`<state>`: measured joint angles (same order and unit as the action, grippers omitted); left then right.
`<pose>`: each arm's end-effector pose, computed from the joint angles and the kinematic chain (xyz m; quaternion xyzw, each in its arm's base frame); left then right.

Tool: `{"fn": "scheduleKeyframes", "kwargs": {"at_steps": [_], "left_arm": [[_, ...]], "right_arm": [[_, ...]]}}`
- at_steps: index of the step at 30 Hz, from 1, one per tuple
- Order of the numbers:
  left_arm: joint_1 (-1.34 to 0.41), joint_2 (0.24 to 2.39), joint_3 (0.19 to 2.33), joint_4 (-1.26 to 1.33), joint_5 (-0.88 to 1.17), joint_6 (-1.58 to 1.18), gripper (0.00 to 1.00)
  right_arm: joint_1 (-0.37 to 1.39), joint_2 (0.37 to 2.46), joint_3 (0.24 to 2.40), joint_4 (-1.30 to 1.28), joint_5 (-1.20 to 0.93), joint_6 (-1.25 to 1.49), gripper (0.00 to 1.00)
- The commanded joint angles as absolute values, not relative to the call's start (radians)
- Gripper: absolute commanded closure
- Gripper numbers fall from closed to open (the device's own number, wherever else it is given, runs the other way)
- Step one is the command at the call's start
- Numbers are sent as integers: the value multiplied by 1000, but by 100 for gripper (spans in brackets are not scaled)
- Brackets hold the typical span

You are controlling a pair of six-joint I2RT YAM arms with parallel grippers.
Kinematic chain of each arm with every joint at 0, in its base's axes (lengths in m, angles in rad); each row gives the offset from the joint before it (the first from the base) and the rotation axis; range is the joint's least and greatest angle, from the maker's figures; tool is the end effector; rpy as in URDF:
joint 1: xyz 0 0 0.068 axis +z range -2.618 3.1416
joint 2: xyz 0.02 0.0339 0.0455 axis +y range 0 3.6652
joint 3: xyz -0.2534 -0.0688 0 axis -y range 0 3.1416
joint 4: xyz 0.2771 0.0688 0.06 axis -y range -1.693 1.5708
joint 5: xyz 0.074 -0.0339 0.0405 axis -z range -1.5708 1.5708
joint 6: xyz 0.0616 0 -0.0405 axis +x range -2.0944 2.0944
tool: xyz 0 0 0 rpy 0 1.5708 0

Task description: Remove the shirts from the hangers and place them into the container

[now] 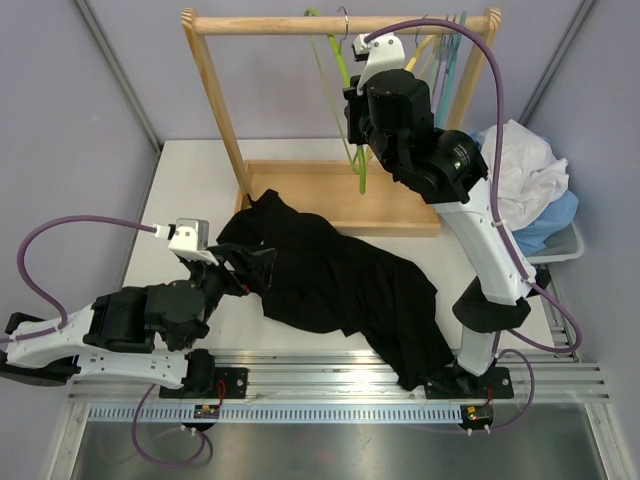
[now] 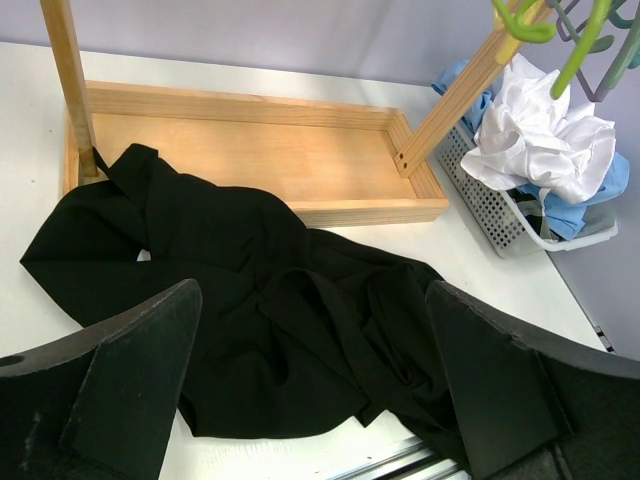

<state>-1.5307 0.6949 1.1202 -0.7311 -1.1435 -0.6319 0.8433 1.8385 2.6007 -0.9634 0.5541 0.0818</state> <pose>0.0619 -0.1456 0.4148 0.0065 0.7499 -0.2336 0.6189 0.2702 0.2547 0.5674 -0.1162 0.7560 0.0819 0.6390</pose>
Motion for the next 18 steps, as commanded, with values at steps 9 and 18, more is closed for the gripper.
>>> {"fn": "scheduleKeyframes", "kwargs": {"at_steps": [9,18], "left_arm": [[-1536,672,1123,-722,-1146,-678,1],[-1536,670,1123,-729,-1143,-687,1]], "right_arm": [[704,1959,2678,-835,509,109,100],[667,1930,2574,-836,476,170,100]]}}
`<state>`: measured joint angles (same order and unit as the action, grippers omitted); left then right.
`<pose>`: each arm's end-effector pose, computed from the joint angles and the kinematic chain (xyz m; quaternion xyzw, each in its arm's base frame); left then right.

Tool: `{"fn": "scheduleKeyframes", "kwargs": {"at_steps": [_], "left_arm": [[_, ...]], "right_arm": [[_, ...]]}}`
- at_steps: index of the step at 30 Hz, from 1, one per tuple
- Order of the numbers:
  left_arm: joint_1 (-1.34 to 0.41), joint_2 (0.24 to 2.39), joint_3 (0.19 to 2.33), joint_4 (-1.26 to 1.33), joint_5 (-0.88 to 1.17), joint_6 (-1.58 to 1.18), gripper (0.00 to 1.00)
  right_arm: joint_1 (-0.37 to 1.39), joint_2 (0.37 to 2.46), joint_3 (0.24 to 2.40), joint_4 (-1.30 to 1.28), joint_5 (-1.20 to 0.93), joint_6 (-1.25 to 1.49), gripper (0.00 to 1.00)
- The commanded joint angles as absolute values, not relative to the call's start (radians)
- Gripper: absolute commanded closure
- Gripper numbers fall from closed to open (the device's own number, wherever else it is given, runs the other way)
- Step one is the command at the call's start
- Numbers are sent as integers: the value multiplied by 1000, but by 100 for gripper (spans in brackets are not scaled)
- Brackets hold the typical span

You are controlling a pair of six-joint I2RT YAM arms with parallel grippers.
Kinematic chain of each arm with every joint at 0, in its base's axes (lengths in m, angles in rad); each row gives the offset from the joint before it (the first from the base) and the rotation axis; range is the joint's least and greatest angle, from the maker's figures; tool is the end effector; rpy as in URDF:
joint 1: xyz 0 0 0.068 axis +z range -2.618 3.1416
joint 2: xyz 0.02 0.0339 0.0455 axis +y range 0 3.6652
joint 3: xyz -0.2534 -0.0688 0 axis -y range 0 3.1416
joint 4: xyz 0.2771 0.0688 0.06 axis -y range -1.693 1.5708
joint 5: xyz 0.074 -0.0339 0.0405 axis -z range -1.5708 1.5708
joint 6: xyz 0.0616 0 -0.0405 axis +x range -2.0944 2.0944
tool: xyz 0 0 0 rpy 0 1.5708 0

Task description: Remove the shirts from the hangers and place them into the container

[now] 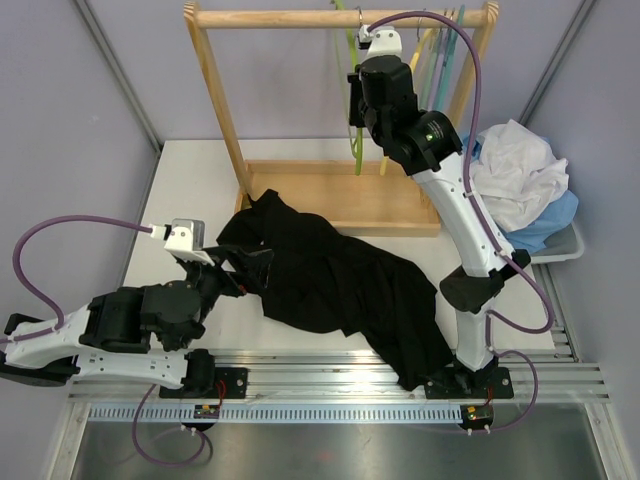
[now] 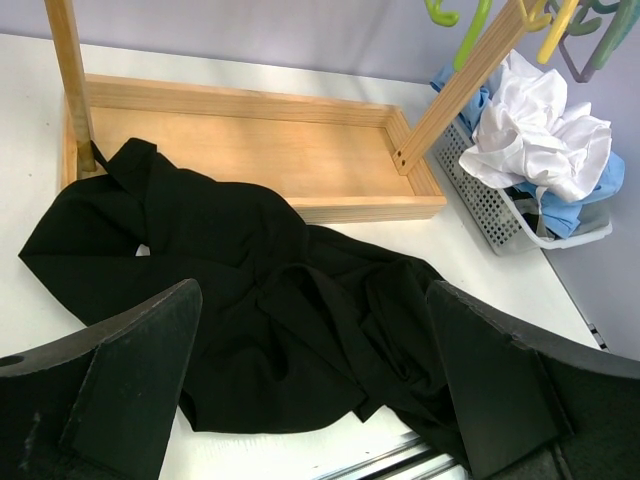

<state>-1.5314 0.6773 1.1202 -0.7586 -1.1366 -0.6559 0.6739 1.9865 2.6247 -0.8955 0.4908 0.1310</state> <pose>0.0614 -0.1398 0.4142 0.0030 0.7519 -0.2395 0.6143 0.3567 0.2477 0.5259 -0.0631 0.7799 0.0549 0.6203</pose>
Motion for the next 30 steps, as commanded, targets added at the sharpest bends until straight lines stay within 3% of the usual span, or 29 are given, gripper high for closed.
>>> {"fn": "scheduleKeyframes", "kwargs": {"at_steps": [1,3,4,5,6,8,9,11,19,26,30], "left_arm": [[-1536,670,1121,-727,-1143,-687,1],[-1536,672,1121,-724,-1143,-686,1],[-1534,672,1121,-724,-1144,-684,1],[-1535,673,1121,-724,-1144,-684,1],[-1536,673,1121,-724,-1146,-681,1],[-1534,672,1121,-723,-1146,-680,1],[-1535,672,1121,-723,-1147,-678,1],[-1536,667,1117,-723,-1149,-678,1],[-1536,612,1071,-716,-1143,-681,1],[-1536,597,1069,-765,-1146,-719,1],[-1536,598,1058,-770,-1140,-741,1]], "right_arm": [[667,1915,2553,-831,476,176,100],[667,1876,2507,-824,462,181,99],[667,1852,2499,-830,457,181,90],[667,1838,2488,-831,439,179,73],[673,1823,2468,-834,428,169,48],[690,1755,2432,-835,402,157,34],[730,1725,2365,-828,409,141,19],[779,1610,2274,-790,428,124,1],[1081,1246,1568,-686,452,305,1],[1134,1269,1065,-559,440,566,0],[1132,1299,939,-430,515,638,1]]}}
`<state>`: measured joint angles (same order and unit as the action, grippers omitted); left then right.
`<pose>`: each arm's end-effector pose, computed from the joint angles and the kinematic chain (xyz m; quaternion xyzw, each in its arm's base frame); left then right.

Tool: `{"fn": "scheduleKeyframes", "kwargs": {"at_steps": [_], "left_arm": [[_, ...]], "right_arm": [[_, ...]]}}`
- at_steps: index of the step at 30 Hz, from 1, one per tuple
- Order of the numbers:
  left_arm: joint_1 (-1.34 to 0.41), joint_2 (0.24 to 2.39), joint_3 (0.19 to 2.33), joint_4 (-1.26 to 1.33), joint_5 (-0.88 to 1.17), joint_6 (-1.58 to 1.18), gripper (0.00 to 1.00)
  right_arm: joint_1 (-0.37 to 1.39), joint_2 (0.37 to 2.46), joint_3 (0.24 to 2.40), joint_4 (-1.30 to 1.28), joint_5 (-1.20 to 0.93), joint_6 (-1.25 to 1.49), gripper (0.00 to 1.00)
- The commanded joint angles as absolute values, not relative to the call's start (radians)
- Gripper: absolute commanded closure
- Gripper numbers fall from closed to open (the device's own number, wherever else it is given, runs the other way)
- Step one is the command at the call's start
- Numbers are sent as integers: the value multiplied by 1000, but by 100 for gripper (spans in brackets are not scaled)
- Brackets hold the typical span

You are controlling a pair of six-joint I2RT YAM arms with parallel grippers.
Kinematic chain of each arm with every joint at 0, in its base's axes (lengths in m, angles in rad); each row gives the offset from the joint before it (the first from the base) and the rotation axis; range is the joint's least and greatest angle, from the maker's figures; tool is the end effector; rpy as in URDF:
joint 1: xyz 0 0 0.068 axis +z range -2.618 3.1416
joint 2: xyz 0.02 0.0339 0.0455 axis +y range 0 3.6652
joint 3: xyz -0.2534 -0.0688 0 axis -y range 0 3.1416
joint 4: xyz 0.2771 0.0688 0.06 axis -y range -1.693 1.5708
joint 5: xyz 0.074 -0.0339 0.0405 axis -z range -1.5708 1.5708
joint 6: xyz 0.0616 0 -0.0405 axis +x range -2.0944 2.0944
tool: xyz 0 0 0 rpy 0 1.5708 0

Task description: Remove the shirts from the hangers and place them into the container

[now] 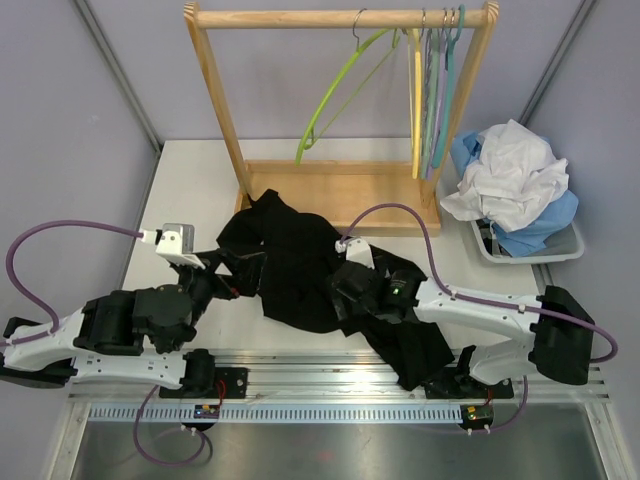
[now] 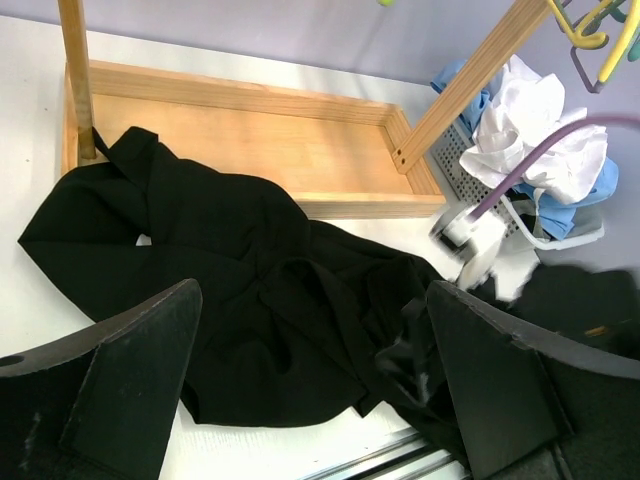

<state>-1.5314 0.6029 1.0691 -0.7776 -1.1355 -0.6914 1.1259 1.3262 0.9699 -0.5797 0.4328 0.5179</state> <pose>0.0608 -0.1247 0.4047 -0.0113 0.7513 -0.2523 0.6097 0.1594 0.2744 0.2143 -0.2138 0.9054 0.0844 0.3569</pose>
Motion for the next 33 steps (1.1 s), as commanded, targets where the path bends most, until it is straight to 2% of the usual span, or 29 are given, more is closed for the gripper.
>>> {"fn": "scheduleKeyframes", "kwargs": {"at_steps": [1,5,10,16,21,24,25,26,27,28,29,33], "left_arm": [[-1536,600,1058,-772,-1135,-744,1],[-1536,603,1057,-773,-1132,-749,1],[-1535,601,1055,-779,-1129,-756,1],[-1536,583,1051,-793,-1124,-770,1],[-1536,586,1046,-793,-1123,-773,1],[-1536,589,1051,-788,-1123,-772,1],[-1536,589,1052,-790,-1123,-770,1],[-1536,589,1054,-792,-1123,-770,1],[-1536,588,1054,-795,-1123,-772,1],[-1536,586,1054,-796,-1121,-773,1],[-1536,583,1054,-798,-1120,-776,1],[-1536,580,1052,-802,-1118,-779,1]], "right_arm": [[1132,1333,931,-407,531,638,1],[1115,1426,943,-384,575,621,1],[993,1518,893,-214,457,614,1],[968,1643,884,-179,521,629,1],[966,1640,881,-169,554,637,2],[965,1643,879,-150,545,634,14],[965,1643,879,-141,538,632,32],[966,1643,877,-141,538,635,45],[966,1641,877,-141,543,644,64],[965,1637,877,-146,548,649,95],[965,1634,882,-153,558,660,100],[966,1583,873,-181,592,664,100]]}}
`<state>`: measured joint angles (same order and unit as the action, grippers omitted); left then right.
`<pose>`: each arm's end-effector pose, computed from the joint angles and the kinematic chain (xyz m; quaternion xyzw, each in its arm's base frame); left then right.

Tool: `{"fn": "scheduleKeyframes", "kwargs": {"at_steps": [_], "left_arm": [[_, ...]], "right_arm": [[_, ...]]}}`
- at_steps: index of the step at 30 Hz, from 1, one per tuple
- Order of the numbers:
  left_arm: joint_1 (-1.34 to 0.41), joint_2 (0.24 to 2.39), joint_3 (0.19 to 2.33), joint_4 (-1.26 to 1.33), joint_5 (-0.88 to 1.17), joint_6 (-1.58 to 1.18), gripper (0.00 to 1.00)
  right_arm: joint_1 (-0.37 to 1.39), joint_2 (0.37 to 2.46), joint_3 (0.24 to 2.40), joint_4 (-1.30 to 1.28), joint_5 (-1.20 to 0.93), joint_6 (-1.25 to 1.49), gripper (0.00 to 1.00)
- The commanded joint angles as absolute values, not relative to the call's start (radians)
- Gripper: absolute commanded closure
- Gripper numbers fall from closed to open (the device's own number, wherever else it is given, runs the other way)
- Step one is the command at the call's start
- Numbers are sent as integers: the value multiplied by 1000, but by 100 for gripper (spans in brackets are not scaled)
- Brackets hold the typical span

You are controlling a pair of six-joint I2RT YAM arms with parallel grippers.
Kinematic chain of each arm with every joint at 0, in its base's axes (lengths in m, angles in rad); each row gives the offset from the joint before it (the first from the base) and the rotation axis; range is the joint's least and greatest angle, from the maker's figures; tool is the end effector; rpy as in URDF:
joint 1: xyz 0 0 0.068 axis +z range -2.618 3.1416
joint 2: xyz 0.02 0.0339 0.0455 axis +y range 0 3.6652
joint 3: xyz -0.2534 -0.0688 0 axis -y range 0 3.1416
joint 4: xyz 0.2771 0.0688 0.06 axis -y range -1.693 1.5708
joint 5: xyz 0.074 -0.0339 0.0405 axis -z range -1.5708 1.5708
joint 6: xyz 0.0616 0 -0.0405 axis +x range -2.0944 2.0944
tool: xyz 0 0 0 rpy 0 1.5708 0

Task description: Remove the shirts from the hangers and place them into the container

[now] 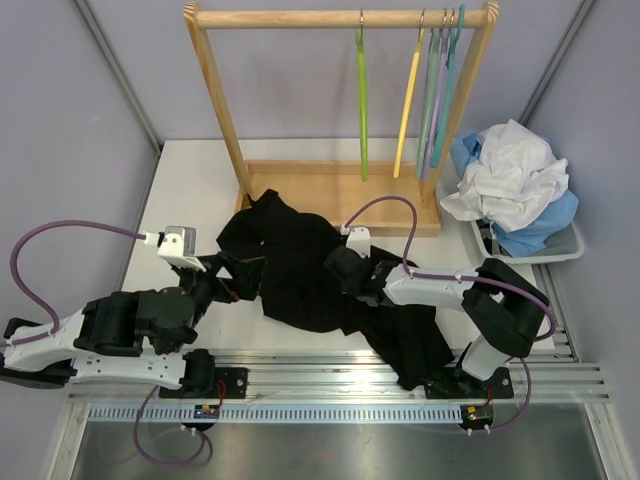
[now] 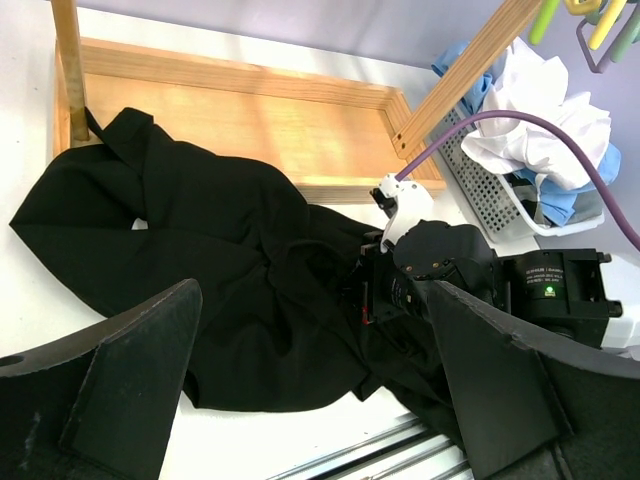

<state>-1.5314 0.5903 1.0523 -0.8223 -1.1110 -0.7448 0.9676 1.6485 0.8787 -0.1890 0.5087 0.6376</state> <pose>0.0601 -0.1233 0.3960 -0.0094 0.7604 -0.2570 0.5964 0.2254 0.2744 0.1118 -0.0768 0.9228 0.0430 0.3751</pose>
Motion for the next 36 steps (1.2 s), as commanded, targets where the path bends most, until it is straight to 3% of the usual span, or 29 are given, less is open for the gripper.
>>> {"fn": "scheduleKeyframes", "kwargs": {"at_steps": [1,9,17,22,29,33,36], "left_arm": [[-1536,581,1052,-802,-1118,-779,1],[-1536,584,1057,-802,-1111,-779,1],[-1536,592,1055,-789,-1108,-761,1],[-1536,623,1072,-776,-1095,-749,1],[-1536,660,1118,-808,-1060,-764,1],[-1536,679,1135,-805,-1040,-761,1],[-1536,709,1163,-805,-1023,-747,1]], "right_arm": [[966,1557,870,-196,604,669,100],[933,1444,841,-363,745,878,100],[939,1076,813,-908,1066,1296,100],[934,916,900,-916,1265,1103,100],[845,871,1159,-953,1466,898,100],[830,847,1267,-850,1598,723,100],[830,894,1440,-1019,1635,788,100]]}}
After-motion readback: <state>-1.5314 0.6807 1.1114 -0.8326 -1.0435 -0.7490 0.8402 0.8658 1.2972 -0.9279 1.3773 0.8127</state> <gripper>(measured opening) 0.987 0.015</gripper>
